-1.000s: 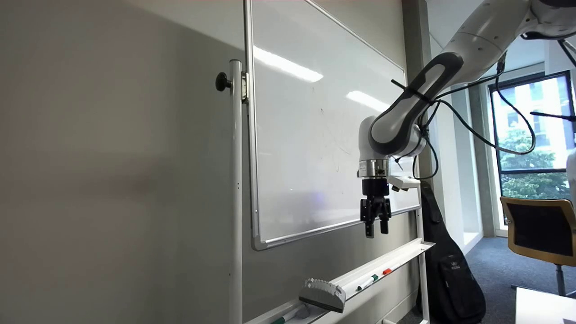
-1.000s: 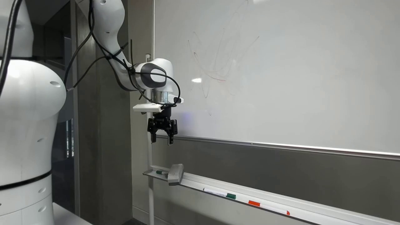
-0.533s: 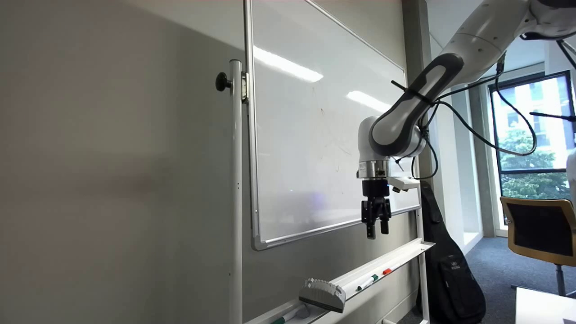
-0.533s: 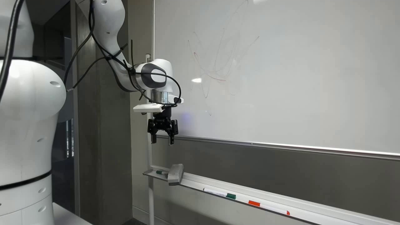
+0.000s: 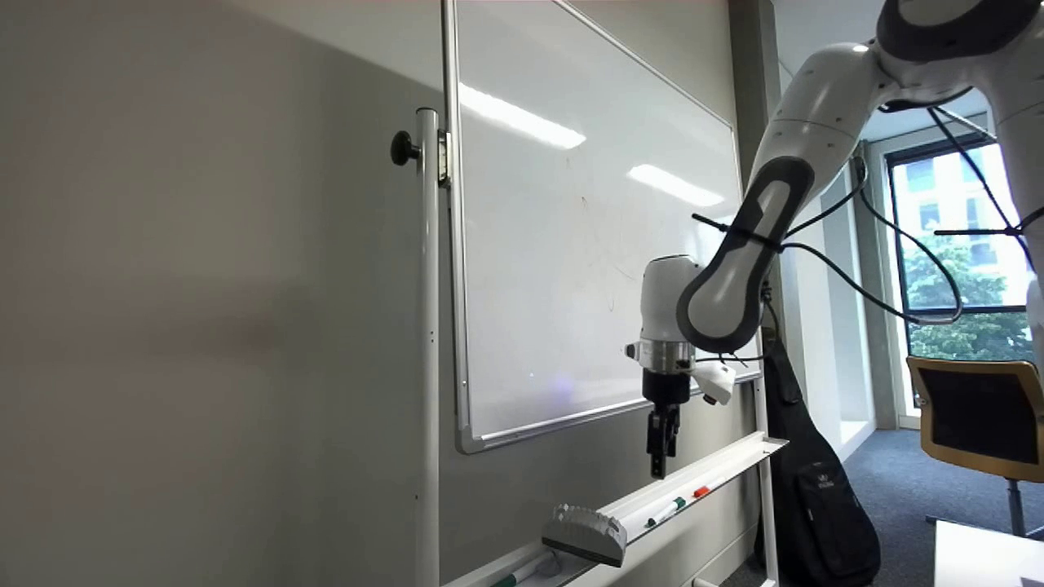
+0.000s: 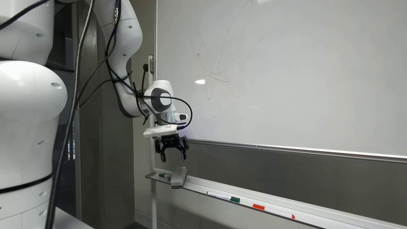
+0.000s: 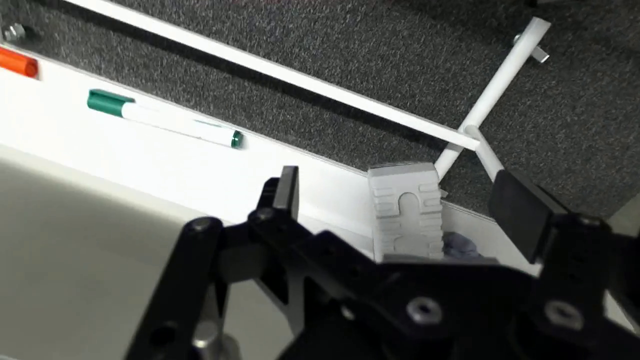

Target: Wipe the white board clean with the duster

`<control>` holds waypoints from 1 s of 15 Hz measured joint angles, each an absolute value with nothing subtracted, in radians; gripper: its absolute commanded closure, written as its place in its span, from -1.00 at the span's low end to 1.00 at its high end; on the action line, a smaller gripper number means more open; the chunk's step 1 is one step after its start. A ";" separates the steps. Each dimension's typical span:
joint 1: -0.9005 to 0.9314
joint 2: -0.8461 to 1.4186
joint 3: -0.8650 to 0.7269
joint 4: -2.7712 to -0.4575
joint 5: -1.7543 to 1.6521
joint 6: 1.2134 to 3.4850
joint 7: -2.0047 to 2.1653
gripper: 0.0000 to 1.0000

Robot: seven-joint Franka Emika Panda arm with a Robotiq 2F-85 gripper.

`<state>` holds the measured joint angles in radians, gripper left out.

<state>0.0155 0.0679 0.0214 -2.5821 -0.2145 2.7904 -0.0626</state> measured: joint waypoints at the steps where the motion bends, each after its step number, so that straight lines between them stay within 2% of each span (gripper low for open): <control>1: 0.016 0.107 0.020 -2.577 -0.275 2.844 -0.032 -1.00; 6: 0.108 0.245 -0.079 -2.501 -0.583 2.979 0.263 -1.00; 15: 0.315 0.399 -0.169 -2.340 -0.655 2.984 0.510 -1.00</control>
<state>0.3152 0.3993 -0.1689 -2.3399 -0.6549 2.9844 0.5104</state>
